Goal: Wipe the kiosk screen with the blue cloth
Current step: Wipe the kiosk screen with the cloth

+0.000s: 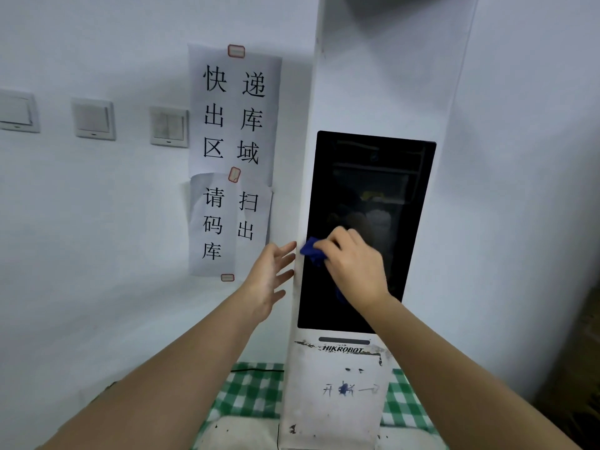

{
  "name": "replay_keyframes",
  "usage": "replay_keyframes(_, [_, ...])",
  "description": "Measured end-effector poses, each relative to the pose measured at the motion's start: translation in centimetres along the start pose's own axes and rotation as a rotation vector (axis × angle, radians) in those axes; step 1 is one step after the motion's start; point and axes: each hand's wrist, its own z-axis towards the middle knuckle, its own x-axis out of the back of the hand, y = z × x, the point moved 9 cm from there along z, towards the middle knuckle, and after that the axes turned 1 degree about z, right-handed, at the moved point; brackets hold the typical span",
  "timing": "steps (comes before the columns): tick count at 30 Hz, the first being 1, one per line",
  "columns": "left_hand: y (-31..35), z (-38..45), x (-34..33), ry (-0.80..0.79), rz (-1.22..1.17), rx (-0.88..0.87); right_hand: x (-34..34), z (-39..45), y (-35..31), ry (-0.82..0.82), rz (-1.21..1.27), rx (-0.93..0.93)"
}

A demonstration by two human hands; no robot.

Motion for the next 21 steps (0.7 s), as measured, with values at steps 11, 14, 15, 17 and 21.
replay_keyframes(11, [0.0, 0.0, -0.1, 0.018, 0.001, -0.015, -2.1, -2.8, -2.9, -0.105, -0.060, 0.186])
replay_keyframes(14, [0.0, -0.1, -0.2, 0.011, 0.018, -0.009, -0.3, -1.5, -0.4, -0.037, -0.027, 0.052])
replay_keyframes(15, [0.0, -0.1, -0.2, 0.007, 0.020, -0.007, 0.3, -0.8, 0.4, -0.007, -0.012, -0.011])
replay_keyframes(17, [-0.1, 0.0, -0.3, 0.001, 0.017, -0.004, 1.0, 0.3, 0.9, 0.037, 0.008, -0.088])
replay_keyframes(21, [-0.1, 0.0, -0.2, 0.025, 0.002, -0.020, -0.2, -0.1, -1.0, 0.025, 0.024, -0.032])
